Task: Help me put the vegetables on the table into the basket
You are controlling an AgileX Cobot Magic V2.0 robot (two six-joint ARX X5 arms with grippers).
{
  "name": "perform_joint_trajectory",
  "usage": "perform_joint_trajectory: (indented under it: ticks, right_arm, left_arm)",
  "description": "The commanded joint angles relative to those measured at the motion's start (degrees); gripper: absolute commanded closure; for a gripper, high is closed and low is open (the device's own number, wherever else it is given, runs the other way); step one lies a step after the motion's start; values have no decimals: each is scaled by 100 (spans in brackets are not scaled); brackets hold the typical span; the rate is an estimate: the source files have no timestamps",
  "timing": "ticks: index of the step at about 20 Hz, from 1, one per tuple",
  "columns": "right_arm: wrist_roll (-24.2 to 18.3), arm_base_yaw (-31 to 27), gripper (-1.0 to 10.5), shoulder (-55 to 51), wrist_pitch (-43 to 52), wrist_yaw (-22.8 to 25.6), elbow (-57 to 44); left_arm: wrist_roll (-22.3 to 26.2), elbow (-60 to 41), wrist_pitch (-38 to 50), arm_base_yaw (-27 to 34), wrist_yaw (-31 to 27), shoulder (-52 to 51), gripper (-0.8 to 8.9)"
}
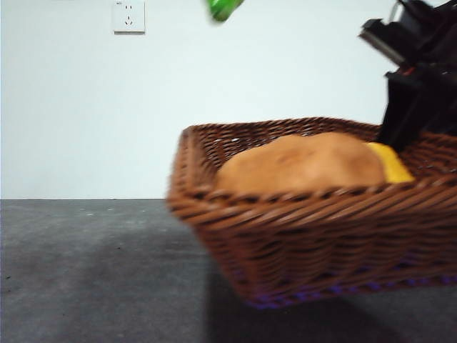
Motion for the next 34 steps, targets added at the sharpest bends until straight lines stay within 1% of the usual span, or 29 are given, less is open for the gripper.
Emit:
perform_joint_trajectory:
  ticks: [1, 3, 6, 8, 9, 12, 13, 15, 16, 17, 20, 22, 23, 26, 28, 29, 30, 31, 32, 34]
  right_arm:
    - [490, 289, 959, 177, 433, -37, -31]
    - [678, 540, 959, 291, 702, -35, -31]
    - [765, 798, 959, 302, 852, 50, -31]
    - [772, 802, 959, 302, 802, 46, -31]
    - [761, 804, 959, 302, 754, 48, -31]
    - [732, 804, 959, 302, 739, 42, -31]
    - [715, 804, 959, 302, 737, 22, -31]
    - [664, 804, 959, 302, 743, 26, -31]
    - [616, 804, 959, 302, 748, 28, -31]
    - [595, 804, 959, 302, 741, 28, -31]
    - [592, 804, 959, 302, 743, 50, -31]
    - [584, 802, 959, 302, 758, 50, -31]
    - [584, 802, 959, 302, 780, 52, -31]
    - [584, 793, 959, 302, 828, 101, -20]
    - [586, 791, 959, 302, 828, 138, 44]
    - [586, 789, 959, 302, 822, 140, 109]
    - [586, 782, 959, 302, 809, 142, 210]
    - [586, 741, 959, 302, 745, 138, 376]
    - [575, 682, 959, 302, 616, 138, 595]
    - [321, 487, 959, 302, 92, 144, 1250]
  left_arm:
    - [-267, -17, -85, -57, -116, 195, 822]
    - [-278, -17, -175, -63, -339, 514, 822]
    - [-389, -17, -15, -52, -389, 1108, 822]
    - [-439, -17, 74, -52, -461, 1499, 822]
    - [-546, -17, 76, -52, -490, 1674, 822]
    - [-546, -17, 55, -52, -487, 2013, 812]
    - [-546, -17, 50, -52, -455, 2065, 767]
    - [-544, -17, 57, -31, -151, 2079, 516]
    - [-542, -17, 55, -26, -98, 2076, 465]
    - [-542, -17, 57, -11, -13, 2076, 464]
    - [-520, -15, 13, 15, 98, 2059, 464]
    - [-444, -15, -107, 72, 133, 1910, 467]
    - [-326, -13, -216, 96, 131, 1762, 467]
    - [72, 7, -699, 343, 83, 925, 468]
    - [365, 9, -1086, 605, 81, 136, 472]
    - [555, 9, -1349, 752, 39, -297, 512]
    - [734, 9, -1631, 868, -85, -686, 685]
    - [916, 11, -1926, 966, -315, -1062, 832]
    - [1084, 11, -2218, 1034, -498, -1373, 820]
    - [1410, 11, -2874, 1080, -855, -1932, 820]
